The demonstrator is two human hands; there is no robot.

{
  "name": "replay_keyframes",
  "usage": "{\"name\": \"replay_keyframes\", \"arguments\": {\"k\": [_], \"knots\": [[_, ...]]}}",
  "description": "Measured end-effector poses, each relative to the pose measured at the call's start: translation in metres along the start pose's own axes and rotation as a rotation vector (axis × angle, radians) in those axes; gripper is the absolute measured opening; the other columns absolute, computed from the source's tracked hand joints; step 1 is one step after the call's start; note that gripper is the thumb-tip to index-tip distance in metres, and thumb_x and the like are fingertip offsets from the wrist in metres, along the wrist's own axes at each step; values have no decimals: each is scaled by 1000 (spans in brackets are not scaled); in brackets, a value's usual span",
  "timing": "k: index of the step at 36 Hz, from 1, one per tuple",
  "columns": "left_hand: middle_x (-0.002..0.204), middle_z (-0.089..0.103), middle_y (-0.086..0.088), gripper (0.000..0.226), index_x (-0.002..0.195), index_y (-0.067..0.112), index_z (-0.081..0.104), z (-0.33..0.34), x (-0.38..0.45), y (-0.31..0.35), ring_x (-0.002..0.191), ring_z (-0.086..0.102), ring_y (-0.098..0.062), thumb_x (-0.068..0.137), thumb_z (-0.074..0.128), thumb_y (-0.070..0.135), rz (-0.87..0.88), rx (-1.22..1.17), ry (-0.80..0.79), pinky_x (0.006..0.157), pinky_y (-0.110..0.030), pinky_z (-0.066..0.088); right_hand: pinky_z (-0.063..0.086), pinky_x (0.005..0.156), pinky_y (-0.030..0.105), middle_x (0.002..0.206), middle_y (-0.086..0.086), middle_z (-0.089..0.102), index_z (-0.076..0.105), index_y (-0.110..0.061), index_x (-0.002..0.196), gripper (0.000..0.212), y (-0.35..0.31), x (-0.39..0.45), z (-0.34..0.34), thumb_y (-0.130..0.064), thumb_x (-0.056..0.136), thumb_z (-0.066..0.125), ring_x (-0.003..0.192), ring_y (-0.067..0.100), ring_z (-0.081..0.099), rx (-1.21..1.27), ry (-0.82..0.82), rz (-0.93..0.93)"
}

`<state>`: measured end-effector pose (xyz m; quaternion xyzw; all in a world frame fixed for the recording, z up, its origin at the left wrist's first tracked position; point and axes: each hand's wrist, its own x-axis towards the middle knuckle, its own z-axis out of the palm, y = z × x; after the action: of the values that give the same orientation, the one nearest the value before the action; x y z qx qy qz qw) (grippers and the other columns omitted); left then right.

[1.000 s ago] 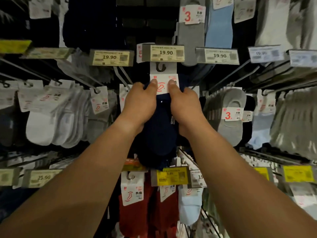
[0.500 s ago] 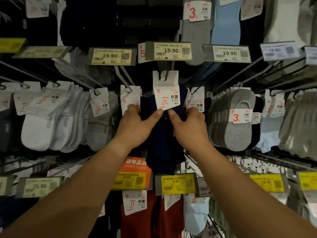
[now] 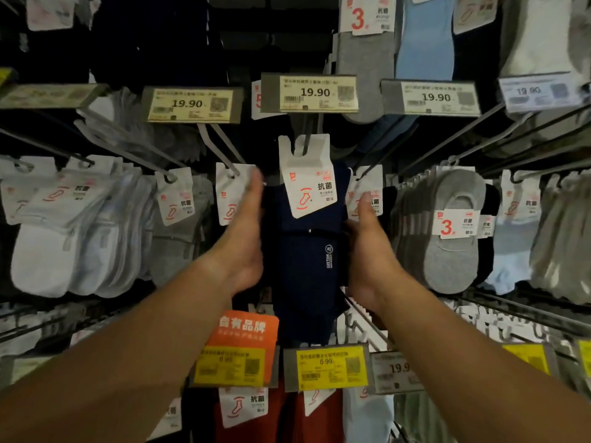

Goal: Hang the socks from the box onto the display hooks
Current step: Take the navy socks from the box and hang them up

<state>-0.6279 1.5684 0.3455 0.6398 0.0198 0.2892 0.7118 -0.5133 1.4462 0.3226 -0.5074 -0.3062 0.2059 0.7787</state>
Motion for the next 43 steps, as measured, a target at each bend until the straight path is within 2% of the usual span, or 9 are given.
{"name": "replay_keyframes", "arguments": {"k": [7,15,20,22,27,30,33,38,43], "knots": [[80,77,-3,56,75,21,77,22,28,5,61,72,-19,103,37,50,-128,-71,169,65,-30,54,58,86,42,106,6,76,70,-27,119,64,-1,34,25,-75,91,39,99,29,72,42,17,99],[99,78,-6,49,98,21,79,0,49,6,90,72,-25,100,41,51,-200,-48,263,73,-34,53,51,99,47,106,6,76,71,-27,116,66,-5,61,2,-76,91,35,102,30,70,29,44,107],[59,70,-1,73,42,18,71,12,61,-2,43,64,-12,103,41,44,-175,-61,199,59,-26,46,57,56,25,73,3,76,68,-16,98,53,1,76,9,-58,102,36,61,16,73,10,24,105],[60,71,-2,71,44,18,72,12,60,-2,46,65,-14,102,42,45,-188,-45,185,60,-27,48,52,45,21,61,0,72,64,-16,92,47,4,74,12,-49,105,34,50,13,68,3,13,100],[89,78,-7,53,78,20,80,2,48,9,79,70,-24,100,40,48,-241,-69,215,69,-33,52,56,86,41,103,7,76,71,-23,117,62,6,58,7,-70,95,37,95,27,72,47,13,167],[103,78,-8,49,99,20,79,5,35,15,93,71,-27,99,40,52,-245,-99,205,79,-37,54,55,81,40,102,6,77,71,-25,113,66,3,37,-4,-73,94,30,93,24,73,-16,26,173],[101,78,-9,49,97,20,79,15,20,16,92,72,-28,100,40,51,-239,-105,184,77,-38,56,54,74,38,98,7,77,69,-23,114,66,2,21,0,-70,97,27,88,23,74,-33,34,155],[99,78,-9,43,98,21,79,23,-1,13,93,72,-28,102,42,43,-230,-34,204,74,-36,58,53,95,44,108,9,74,65,-18,123,67,5,-2,26,-70,96,32,102,28,69,-147,139,130],[111,72,-14,34,114,12,69,3,-15,23,102,67,-32,98,41,26,-60,342,322,84,-40,56,41,108,43,135,18,57,53,-4,136,71,-4,-33,16,-61,101,26,123,35,54,-593,312,49]]}}
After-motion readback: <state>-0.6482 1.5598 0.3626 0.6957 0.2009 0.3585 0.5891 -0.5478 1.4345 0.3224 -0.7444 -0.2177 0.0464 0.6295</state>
